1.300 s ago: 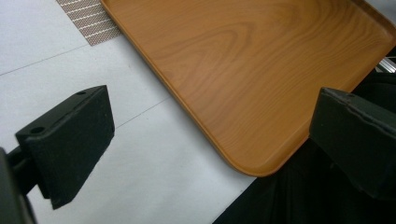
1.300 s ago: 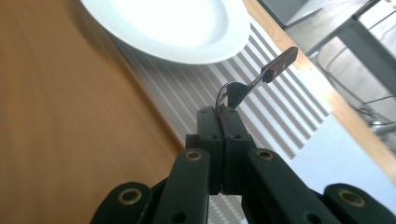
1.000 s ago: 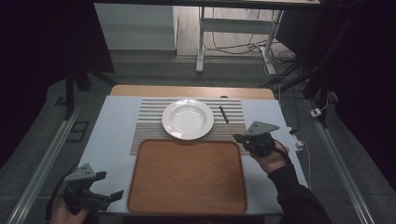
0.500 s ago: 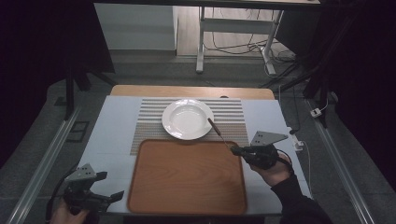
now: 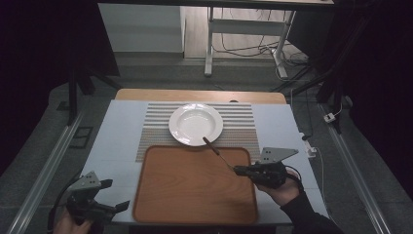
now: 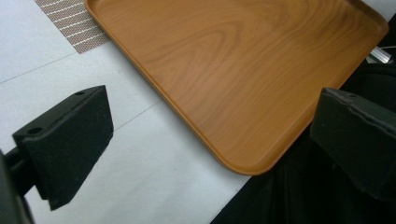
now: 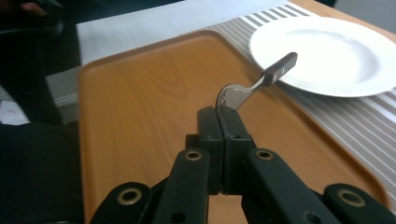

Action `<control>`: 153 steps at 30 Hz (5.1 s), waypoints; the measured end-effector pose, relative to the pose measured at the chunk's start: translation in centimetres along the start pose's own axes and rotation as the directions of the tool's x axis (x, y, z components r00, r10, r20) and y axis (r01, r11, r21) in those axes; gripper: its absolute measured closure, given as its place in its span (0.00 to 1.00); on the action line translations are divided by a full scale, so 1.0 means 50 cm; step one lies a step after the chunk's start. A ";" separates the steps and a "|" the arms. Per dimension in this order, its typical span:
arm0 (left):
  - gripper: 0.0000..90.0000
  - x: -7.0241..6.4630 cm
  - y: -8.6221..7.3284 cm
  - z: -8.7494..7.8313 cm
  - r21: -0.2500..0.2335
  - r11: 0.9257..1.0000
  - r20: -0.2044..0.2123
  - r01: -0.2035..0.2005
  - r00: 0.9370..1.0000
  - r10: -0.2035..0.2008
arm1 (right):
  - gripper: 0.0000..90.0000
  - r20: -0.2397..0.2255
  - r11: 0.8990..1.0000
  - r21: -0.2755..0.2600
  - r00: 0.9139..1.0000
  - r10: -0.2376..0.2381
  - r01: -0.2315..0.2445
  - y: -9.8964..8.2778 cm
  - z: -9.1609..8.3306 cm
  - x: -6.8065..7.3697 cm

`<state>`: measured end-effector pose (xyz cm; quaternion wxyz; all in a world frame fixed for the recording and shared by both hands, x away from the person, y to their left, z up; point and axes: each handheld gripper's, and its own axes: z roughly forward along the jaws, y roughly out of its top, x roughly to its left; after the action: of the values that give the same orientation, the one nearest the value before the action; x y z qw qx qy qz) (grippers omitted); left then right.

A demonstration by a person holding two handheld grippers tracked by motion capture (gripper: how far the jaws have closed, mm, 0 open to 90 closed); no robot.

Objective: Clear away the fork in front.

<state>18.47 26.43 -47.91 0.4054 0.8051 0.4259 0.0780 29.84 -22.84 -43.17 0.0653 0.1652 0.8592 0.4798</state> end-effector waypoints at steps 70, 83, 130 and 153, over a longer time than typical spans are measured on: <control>0.89 -0.159 0.170 0.220 -0.028 0.530 0.505 -0.847 0.446 0.739 | 0.97 -0.503 0.985 0.027 0.854 -0.133 0.170 0.004 0.062 0.132; 0.89 -0.144 0.174 0.212 0.091 0.670 0.467 -0.737 0.625 0.625 | 0.70 -0.245 0.999 0.016 0.969 -0.036 0.041 -0.003 0.044 0.098; 0.89 -0.035 0.140 0.200 0.361 0.931 -0.056 0.052 0.998 -0.034 | 0.01 0.426 0.978 0.041 0.889 0.170 -0.206 -0.126 -0.122 0.094; 0.75 -0.033 0.137 0.213 0.395 0.916 -0.067 0.076 0.996 -0.054 | 0.00 0.435 0.970 0.060 0.881 0.186 -0.234 -0.143 -0.140 0.098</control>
<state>26.70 16.84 -49.63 0.2246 0.8535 0.4702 -0.0016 21.77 -30.24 -45.27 0.1895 0.3615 0.8264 0.3879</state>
